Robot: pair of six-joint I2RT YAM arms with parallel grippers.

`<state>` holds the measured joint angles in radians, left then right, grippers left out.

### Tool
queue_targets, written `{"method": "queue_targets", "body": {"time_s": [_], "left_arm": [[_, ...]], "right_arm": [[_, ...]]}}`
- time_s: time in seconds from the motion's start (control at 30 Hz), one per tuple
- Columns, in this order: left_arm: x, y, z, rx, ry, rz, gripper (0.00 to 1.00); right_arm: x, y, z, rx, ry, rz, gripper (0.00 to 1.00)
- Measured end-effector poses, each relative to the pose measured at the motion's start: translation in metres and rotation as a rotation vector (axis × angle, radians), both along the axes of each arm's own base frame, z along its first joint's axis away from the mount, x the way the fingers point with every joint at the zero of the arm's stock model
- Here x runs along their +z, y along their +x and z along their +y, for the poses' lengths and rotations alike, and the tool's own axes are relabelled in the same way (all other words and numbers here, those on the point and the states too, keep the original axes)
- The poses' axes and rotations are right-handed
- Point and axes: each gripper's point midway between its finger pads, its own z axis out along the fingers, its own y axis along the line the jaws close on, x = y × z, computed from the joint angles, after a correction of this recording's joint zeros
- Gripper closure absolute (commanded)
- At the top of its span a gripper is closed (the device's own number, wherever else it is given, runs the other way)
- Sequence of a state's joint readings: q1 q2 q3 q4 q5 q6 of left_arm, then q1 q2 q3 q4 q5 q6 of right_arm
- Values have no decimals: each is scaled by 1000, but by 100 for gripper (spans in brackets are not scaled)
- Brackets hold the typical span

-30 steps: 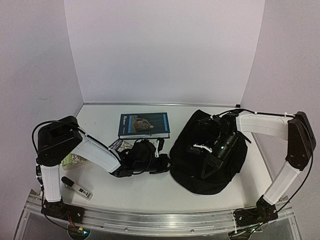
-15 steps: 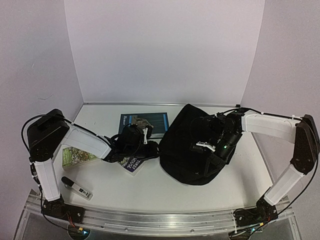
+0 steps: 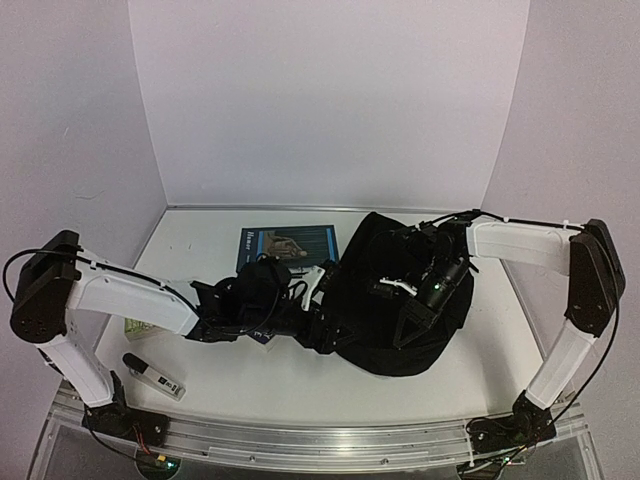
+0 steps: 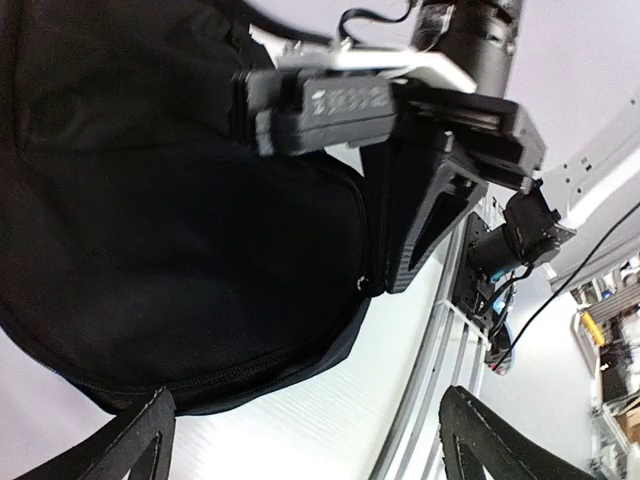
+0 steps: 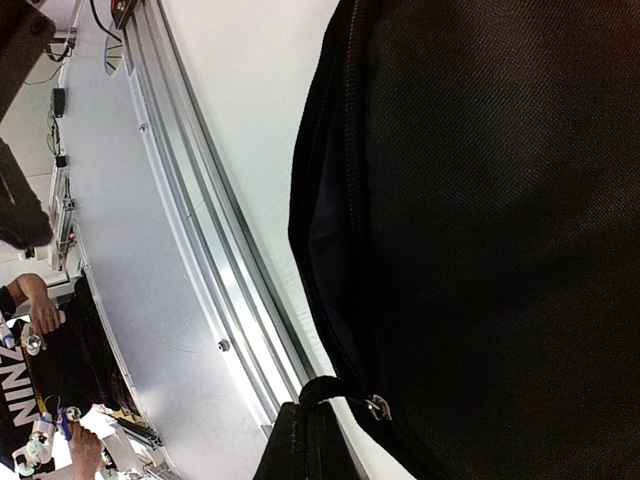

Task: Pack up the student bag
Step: Unzip the student bag at the center of the board.

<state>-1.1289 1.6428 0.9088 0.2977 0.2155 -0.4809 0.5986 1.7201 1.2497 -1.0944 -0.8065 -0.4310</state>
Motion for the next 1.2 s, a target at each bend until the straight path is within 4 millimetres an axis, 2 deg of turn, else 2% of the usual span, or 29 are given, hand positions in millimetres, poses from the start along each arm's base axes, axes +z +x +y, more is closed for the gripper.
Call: {"method": "queue_targets", "body": {"time_s": [0.1, 0.27, 0.33, 0.47, 0.57, 0.7, 0.77, 0.97, 1.17, 1.2], "left_arm": [[9, -1, 8, -44, -5, -110, 4], [1, -11, 12, -149, 68, -312, 8], [-9, -20, 4, -208, 133, -408, 9], [-28, -28, -24, -313, 243, -580, 14], [-37, -25, -41, -359, 296, -662, 26], [-45, -16, -61, -388, 361, -737, 55], [-49, -13, -69, -397, 386, -767, 65], [-68, -24, -65, -442, 454, -759, 71], [-82, -28, -54, -448, 487, -723, 99], [-85, -28, -52, -446, 493, -717, 100]], "right_arm": [[1, 0, 1, -3, 2, 5, 100], [0, 0, 0, -5, -2, 5, 100], [-1, 0, -1, -7, -9, 3, 100], [-2, 1, -2, -9, -21, -2, 100], [-3, 1, -3, -8, -27, -5, 100], [-3, 2, -3, -8, -32, -9, 100], [-4, 2, -4, -8, -35, -11, 100], [-6, 3, -8, -6, -60, -25, 100], [-3, 3, -13, -5, -77, -51, 100], [-2, 3, -14, -4, -81, -54, 100]]}}
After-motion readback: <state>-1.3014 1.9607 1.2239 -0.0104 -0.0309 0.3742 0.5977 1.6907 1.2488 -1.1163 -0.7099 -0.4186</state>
